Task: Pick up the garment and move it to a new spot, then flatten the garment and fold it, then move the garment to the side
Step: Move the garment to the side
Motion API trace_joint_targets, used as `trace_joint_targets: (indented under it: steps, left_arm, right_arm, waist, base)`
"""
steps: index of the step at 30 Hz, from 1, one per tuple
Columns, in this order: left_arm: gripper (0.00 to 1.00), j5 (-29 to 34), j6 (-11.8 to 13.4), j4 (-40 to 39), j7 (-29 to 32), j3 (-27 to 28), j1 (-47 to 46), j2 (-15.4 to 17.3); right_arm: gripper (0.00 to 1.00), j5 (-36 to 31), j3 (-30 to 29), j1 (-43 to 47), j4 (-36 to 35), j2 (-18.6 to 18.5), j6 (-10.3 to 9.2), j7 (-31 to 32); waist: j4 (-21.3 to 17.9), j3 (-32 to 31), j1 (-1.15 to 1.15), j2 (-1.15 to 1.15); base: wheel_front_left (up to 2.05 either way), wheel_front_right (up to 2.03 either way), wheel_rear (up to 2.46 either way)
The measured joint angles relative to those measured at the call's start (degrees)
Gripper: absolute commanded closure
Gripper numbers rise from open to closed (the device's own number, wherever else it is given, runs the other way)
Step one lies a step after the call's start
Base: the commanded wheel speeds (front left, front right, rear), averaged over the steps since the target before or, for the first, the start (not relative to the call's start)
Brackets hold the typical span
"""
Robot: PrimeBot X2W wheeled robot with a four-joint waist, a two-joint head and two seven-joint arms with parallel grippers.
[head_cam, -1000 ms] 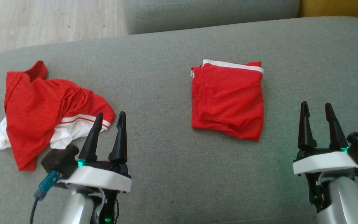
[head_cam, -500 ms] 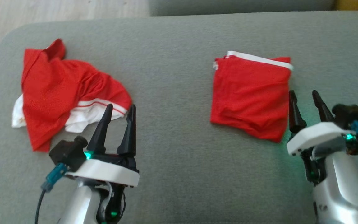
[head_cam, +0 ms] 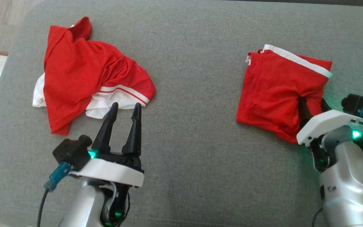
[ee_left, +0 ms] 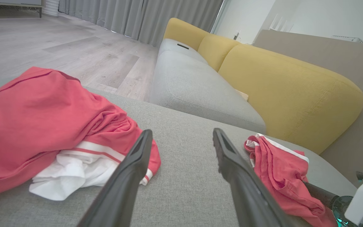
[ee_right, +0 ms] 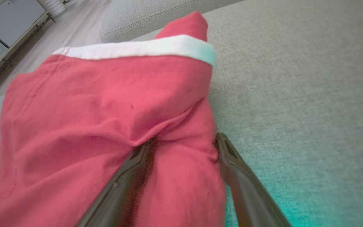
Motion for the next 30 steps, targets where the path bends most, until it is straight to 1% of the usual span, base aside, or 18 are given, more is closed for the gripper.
trace_joint_targets:
  steps: [2,3,4,5,11,13,15,18,21,24,28,30]
  left_arm:
    - [0.00,0.0,0.0,0.0,0.0,0.0,-0.3,0.0]
    - [0.00,0.0,0.0,0.0,0.0,0.0,-0.4,0.0]
    - [0.00,0.0,0.0,0.1,0.0,0.0,-0.3,0.0]
    - [0.00,0.0,0.0,0.1,0.0,0.0,-0.3,0.0]
    - [0.00,0.0,0.0,0.2,0.0,0.0,-0.3,0.0]
    - [0.00,0.0,0.0,0.2,0.0,0.0,-0.3,0.0]
    - [0.00,0.1,-0.1,0.2,0.0,0.0,-0.3,0.0]
    - [0.00,0.1,0.0,0.1,0.0,0.0,-0.3,0.0]
    - [0.00,0.1,0.0,-0.3,0.0,0.0,-0.4,0.0]
    - [0.00,0.1,-0.1,-0.6,0.0,0.0,-0.7,0.0]
    - [0.00,0.1,-0.2,-0.7,0.0,-0.2,-2.2,0.0]
    - [0.00,0.1,-0.3,-0.7,0.0,-0.2,-3.2,0.0]
  right_arm:
    - [0.00,0.0,0.0,-0.8,1.4,0.0,0.00,0.0]
    - [0.33,0.0,0.2,-1.2,2.2,-0.1,0.00,0.0]
    - [0.98,-0.1,0.3,-1.7,3.1,-0.2,0.00,0.0]
    - [1.00,-0.8,0.7,-2.2,3.7,-0.2,0.00,0.0]
    - [1.00,-6.0,5.2,-3.2,5.9,-0.5,0.00,-3.0]
    - [1.00,-8.0,7.6,-3.3,5.9,-1.6,0.00,-4.0]
    - [1.00,-9.3,10.1,-3.8,5.7,-3.4,0.00,-4.3]
    - [1.00,-10.8,14.8,-5.1,4.1,-8.5,0.00,-4.4]
    - [1.00,-10.7,19.9,-6.5,2.3,-14.9,0.00,-3.8]
    - [1.00,-9.7,24.0,-7.6,1.2,-21.3,0.00,-2.1]
    - [1.00,-7.4,26.6,-8.5,0.7,-28.9,0.00,-0.1]
    - [1.00,-7.4,27.7,-9.2,0.7,-32.5,0.00,0.7]
  waist:
    - [0.1,0.2,0.00,0.00]
    - [0.0,0.2,0.00,0.00]
    - [-0.2,0.2,0.00,0.00]
    - [-0.5,0.1,0.00,0.00]
    - [-2.5,-0.4,0.00,0.00]
    - [-3.3,-0.6,0.00,0.00]
    - [-4.2,-0.8,0.00,0.00]
    - [-5.5,-0.8,0.00,0.00]
    - [-6.3,-0.2,0.00,0.00]
    - [-6.6,1.1,0.00,0.00]
    - [-6.6,3.2,0.00,0.00]
    - [-6.4,4.3,0.00,0.00]
  base:
    - [0.00,0.00,0.00]
    - [0.00,0.00,0.00]
    - [0.00,0.00,0.00]
    - [0.00,0.00,0.00]
    - [0.00,0.00,0.00]
    - [0.00,0.00,0.00]
    - [0.00,0.00,0.00]
    - [0.00,0.00,0.00]
    - [0.00,0.00,0.00]
    - [0.00,0.00,0.00]
    - [0.00,0.00,0.00]
    - [0.00,0.00,0.00]
